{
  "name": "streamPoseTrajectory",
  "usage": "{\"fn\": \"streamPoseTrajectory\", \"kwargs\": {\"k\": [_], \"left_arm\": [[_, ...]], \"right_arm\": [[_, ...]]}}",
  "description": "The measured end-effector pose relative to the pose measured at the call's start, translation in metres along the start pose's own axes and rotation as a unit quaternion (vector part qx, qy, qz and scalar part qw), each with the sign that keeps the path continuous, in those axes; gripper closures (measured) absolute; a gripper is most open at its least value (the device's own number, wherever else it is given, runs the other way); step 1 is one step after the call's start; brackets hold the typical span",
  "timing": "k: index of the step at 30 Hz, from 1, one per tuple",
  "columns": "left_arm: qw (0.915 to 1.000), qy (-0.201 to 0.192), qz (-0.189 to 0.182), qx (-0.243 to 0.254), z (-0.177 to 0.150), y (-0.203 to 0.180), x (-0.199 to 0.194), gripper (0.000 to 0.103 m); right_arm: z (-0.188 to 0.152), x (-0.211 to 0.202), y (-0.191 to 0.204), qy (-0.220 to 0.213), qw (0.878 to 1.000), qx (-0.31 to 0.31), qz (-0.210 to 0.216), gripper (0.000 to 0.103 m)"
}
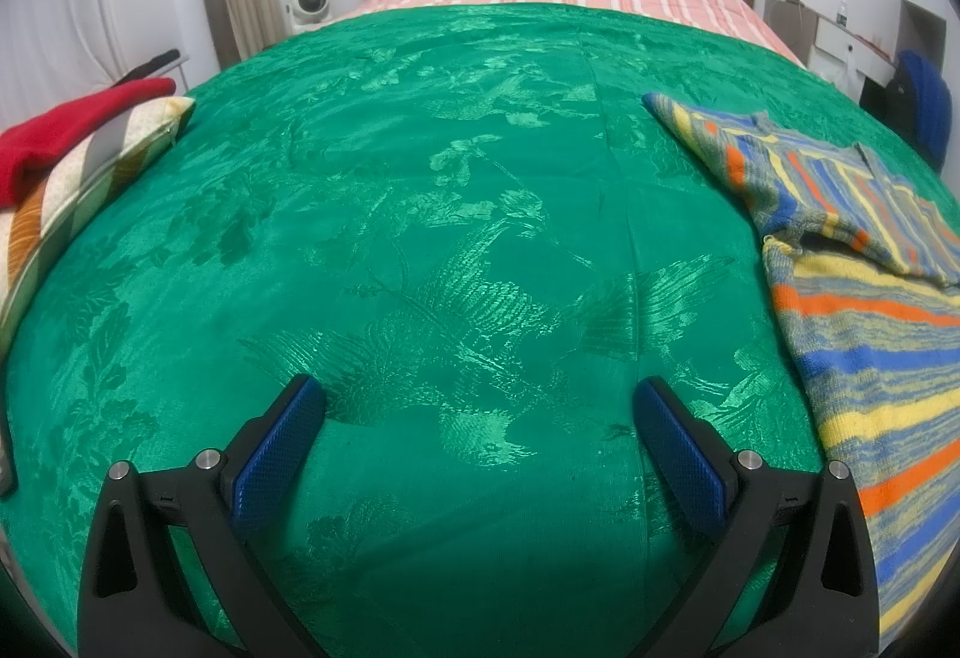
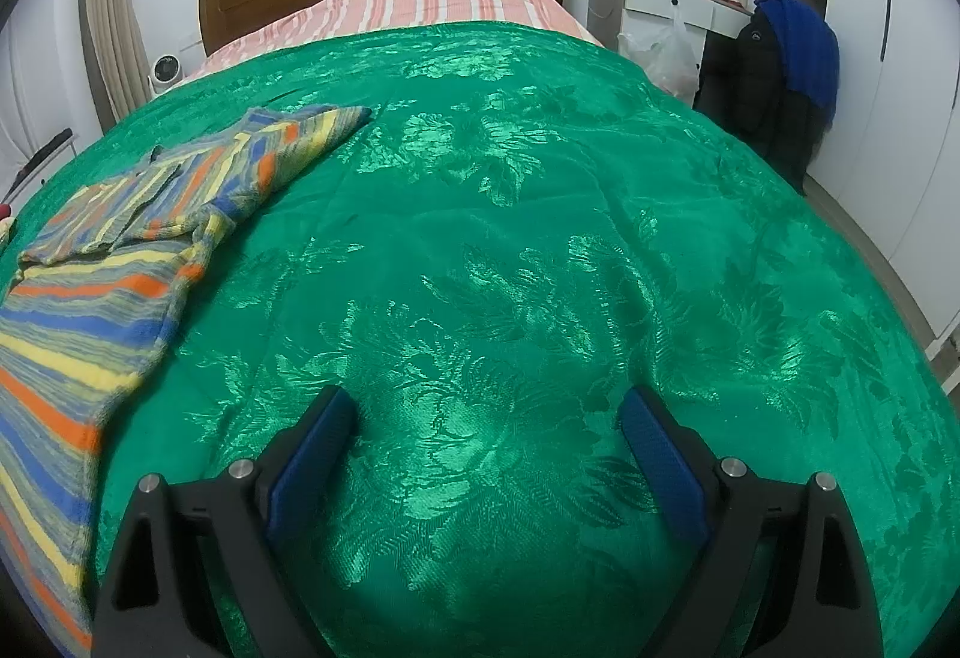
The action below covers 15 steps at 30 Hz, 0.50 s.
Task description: Fold small clothes
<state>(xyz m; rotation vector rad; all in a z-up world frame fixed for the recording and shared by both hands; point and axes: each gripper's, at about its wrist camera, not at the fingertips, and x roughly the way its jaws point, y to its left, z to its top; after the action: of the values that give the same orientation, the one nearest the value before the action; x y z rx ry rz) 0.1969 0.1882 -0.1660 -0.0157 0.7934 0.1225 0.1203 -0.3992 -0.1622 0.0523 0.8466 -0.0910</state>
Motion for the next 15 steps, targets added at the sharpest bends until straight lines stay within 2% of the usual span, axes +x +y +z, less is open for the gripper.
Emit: {"fn": "streamPoseTrajectory", "kwargs": {"k": [15], "left_arm": [[1.0,0.001,0.0,0.0,0.0002,0.0001,0.0001,0.0]], "right_arm": [[0.0,-0.0004,0.0006,0.002,1.0,-0.003,-0.01,0.012]]}}
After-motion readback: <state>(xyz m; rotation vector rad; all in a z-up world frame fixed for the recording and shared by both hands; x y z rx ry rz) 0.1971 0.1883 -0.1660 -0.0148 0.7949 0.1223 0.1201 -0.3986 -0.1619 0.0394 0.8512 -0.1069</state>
